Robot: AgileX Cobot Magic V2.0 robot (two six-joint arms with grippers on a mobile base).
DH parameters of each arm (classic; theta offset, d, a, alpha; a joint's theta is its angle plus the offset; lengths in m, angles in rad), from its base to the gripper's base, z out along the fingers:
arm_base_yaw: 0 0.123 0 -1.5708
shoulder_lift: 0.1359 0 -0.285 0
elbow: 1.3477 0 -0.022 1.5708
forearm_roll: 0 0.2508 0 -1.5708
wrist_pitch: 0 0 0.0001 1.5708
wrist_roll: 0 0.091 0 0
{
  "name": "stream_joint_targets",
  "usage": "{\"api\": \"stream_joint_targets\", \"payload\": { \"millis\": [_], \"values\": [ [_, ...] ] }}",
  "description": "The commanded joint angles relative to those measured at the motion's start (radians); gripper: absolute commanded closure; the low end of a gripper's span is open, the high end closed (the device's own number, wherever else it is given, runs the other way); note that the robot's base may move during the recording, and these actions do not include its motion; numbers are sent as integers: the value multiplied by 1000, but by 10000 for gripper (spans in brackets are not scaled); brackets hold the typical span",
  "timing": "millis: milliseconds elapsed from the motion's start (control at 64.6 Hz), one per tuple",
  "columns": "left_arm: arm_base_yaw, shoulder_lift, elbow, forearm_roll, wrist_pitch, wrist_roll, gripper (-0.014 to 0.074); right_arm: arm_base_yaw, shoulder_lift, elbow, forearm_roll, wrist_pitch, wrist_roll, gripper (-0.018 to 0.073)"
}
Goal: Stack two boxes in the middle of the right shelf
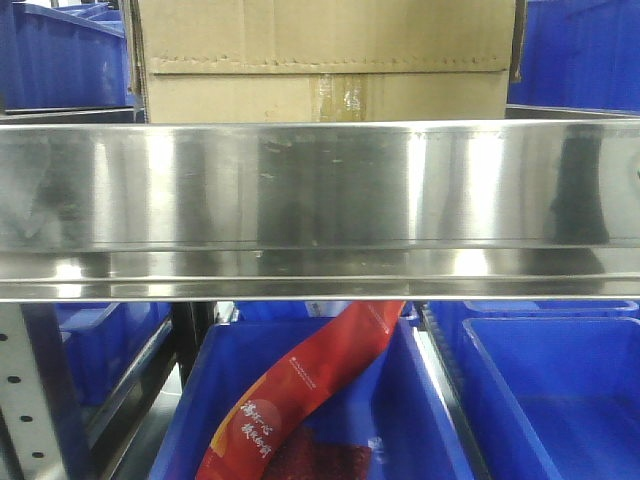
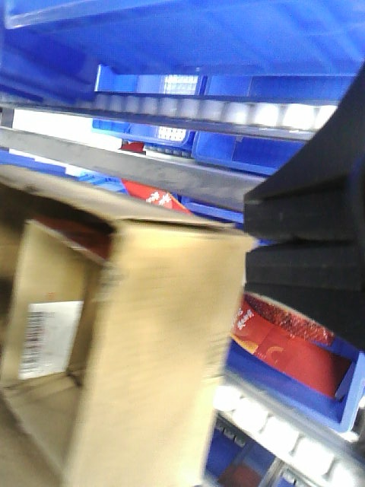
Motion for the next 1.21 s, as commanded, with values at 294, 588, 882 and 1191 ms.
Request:
{"api": "stream_joint_targets", "payload": {
  "millis": [294, 588, 882, 1191],
  "values": [
    [4, -485, 612, -2, -525, 1, 708, -5, -408, 627, -15, -440, -64, 712],
    [4, -846, 1010, -5, -764, 1, 708, -5, -716, 935, -17, -632, -84, 712],
    [4, -963, 1112, -5, -817, 1, 708, -5, -819, 1032, -41, -763, -84, 712],
    [4, -963, 1112, -5, -817, 1, 708, -5, -817, 1032, -41, -763, -84, 712]
  ]
}}
